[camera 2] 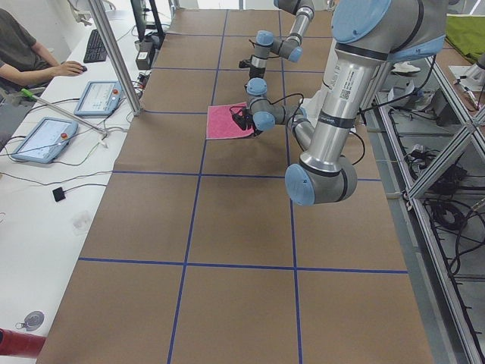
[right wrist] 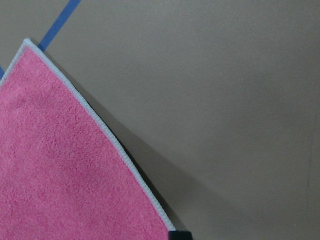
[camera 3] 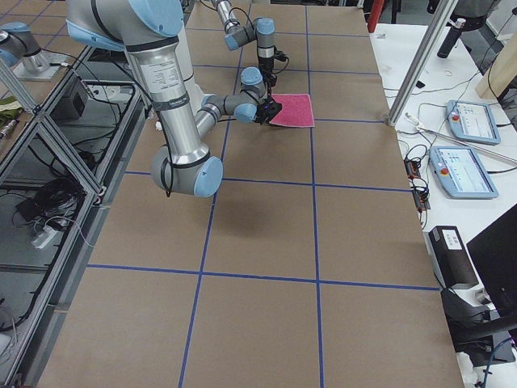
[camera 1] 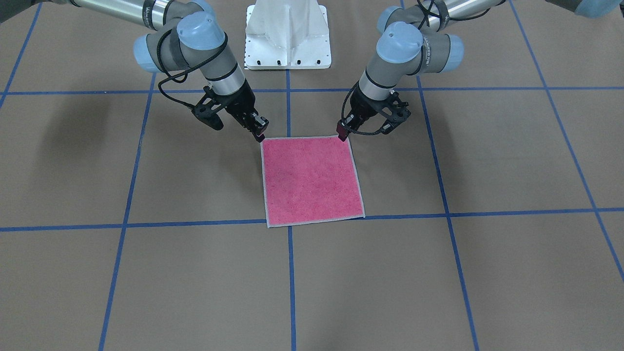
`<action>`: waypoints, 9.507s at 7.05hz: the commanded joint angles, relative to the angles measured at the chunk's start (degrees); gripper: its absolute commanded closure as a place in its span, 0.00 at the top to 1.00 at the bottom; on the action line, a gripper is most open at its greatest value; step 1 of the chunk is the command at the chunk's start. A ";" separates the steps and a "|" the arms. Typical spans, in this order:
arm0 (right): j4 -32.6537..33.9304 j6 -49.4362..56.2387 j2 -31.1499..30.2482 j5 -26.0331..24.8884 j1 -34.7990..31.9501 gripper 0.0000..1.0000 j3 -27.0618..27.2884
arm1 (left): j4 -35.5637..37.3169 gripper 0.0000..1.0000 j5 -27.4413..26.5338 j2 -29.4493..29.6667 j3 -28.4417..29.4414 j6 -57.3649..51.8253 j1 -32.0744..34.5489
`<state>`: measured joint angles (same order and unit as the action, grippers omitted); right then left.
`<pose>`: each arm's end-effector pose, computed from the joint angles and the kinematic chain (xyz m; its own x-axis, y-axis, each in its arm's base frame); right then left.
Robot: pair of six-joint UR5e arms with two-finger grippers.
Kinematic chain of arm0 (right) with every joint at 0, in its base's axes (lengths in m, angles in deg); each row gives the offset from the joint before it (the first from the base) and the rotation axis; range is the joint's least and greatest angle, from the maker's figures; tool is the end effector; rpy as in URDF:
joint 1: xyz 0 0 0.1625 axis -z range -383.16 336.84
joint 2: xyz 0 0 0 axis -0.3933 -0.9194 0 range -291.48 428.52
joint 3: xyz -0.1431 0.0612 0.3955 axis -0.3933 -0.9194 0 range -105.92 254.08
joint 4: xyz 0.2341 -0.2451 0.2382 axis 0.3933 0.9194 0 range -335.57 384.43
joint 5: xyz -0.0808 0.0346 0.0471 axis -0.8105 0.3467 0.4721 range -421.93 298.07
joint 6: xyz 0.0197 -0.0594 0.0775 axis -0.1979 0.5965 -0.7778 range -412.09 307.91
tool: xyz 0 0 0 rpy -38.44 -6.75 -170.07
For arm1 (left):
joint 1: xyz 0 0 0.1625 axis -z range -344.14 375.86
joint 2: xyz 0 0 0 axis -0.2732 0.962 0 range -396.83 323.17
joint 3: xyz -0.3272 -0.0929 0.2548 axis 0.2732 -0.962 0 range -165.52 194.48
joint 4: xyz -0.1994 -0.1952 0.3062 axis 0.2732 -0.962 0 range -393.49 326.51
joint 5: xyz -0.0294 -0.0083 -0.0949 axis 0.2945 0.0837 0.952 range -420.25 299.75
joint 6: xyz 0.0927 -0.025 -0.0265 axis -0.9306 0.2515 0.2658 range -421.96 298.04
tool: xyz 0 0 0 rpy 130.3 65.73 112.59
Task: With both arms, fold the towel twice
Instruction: 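Grasp the near towel corners with both grippers and pull them slightly, then lift the near edge with both grippers and fold it over the far edge, then open both grippers and raise them off the folded towel, then lower both grippers onto the folded towel's two ends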
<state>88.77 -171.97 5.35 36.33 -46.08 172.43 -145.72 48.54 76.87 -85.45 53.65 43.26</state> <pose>-0.5498 -0.3616 0.2768 0.2547 0.6430 0.7223 -0.4576 0.7381 -0.4958 0.5140 -0.3804 0.3047 0.3631 -0.6492 -0.6684 0.3947 0.7569 -0.5208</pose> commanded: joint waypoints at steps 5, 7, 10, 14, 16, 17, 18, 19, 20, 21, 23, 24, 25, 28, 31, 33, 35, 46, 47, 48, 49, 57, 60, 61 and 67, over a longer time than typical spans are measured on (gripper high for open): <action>0.00 0.00 -0.37 0.00 -0.02 0.00 0.00 | -0.09 0.42 -0.24 0.64 0.97 0.50 -0.33; 0.00 0.00 -0.37 -0.08 -0.02 0.00 -0.09 | -0.09 0.00 -0.24 0.73 1.06 0.50 -0.33; 0.00 0.00 -0.55 0.09 -0.19 0.00 0.79 | 0.00 0.00 0.11 1.26 0.54 0.58 -0.33; 0.09 -0.53 -3.36 0.18 0.07 0.00 5.10 | 0.00 0.00 2.82 1.26 -0.61 0.58 -0.25; 0.26 -0.62 -4.67 0.27 0.86 0.00 7.72 | -0.09 0.00 3.10 1.26 -1.22 0.58 -0.25; 0.26 -0.62 -5.46 0.27 1.12 0.00 8.61 | 0.00 0.00 3.10 1.17 -2.18 0.58 -0.33; 0.26 -0.62 -5.82 0.27 1.39 0.00 8.79 | 0.00 0.00 3.10 1.00 -2.89 0.58 -0.42; 0.26 -0.62 -5.91 0.27 1.74 0.00 8.70 | 0.00 0.00 3.10 1.08 -3.07 0.58 -0.51; 0.26 -0.70 -6.00 0.27 1.83 0.00 8.70 | 0.00 0.00 3.10 1.08 -2.98 0.58 -0.60; 0.26 -0.70 -6.00 0.35 2.09 0.00 8.88 | 0.00 0.00 3.10 1.08 -2.81 0.58 -0.94; 0.62 -0.70 -10.54 0.53 2.70 0.00 13.85 | 0.00 0.00 3.10 1.17 -2.81 0.76 -1.39; 0.62 -0.79 -11.09 0.27 3.58 0.00 14.41 | 0.00 0.00 3.01 1.17 -2.81 0.76 -1.74; 0.62 -0.97 -10.83 -0.08 4.46 0.00 14.33 | 0.09 0.00 3.01 1.17 -2.98 0.85 -2.00; 0.62 -0.97 -10.30 0.18 4.55 0.00 13.80 | 0.00 0.00 3.01 1.70 -3.60 0.85 -2.00; 0.62 -1.05 -6.99 1.49 0.09 0.00 9.52 | 0.00 0.00 2.31 2.23 -3.16 0.94 0.17; 0.53 -2.81 -3.90 2.99 -2.82 0.00 5.12 | 0.00 0.00 2.39 5.28 0.51 0.85 2.91; 0.62 -2.81 -3.89 5.00 -5.54 0.00 4.66 | -0.17 0.00 2.39 7.58 4.30 0.76 3.71; 0.53 -2.55 1.03 5.28 -8.63 0.00 -2.81 | -0.70 0.00 2.39 11.89 12.57 -0.03 6.96; 0.53 -2.55 1.03 5.28 -9.15 0.00 -3.07 | -2.44 0.00 2.31 12.68 14.40 -0.03 7.05; 0.53 -2.55 1.12 5.28 -9.25 0.00 -3.16 | -3.33 0.00 2.31 14.17 16.86 -0.03 7.40; 0.53 -2.46 2.51 5.28 -9.42 0.33 -4.99 | -3.86 0.23 2.31 14.44 17.84 -0.03 7.75; 0.09 -1.49 5.25 9.23 -12.85 1.00 -8.44 | -3.25 1.00 2.66 14.97 15.92 0.84 11.01; 0.26 -1.58 4.90 9.15 -12.76 1.00 -6.86 | -3.08 1.00 2.31 14.54 13.64 4.98 7.58; 0.26 -1.93 4.55 8.36 -11.37 1.00 -6.16 | -2.99 1.00 2.39 14.01 13.02 4.98 7.58; 0.70 -2.02 3.58 8.17 -8.80 1.00 -4.13 | -2.37 0.94 1.78 11.46 13.19 6.21 3.19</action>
<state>89.45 -174.01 8.90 43.84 -54.42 168.11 -148.08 50.59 88.47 -72.39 59.41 47.57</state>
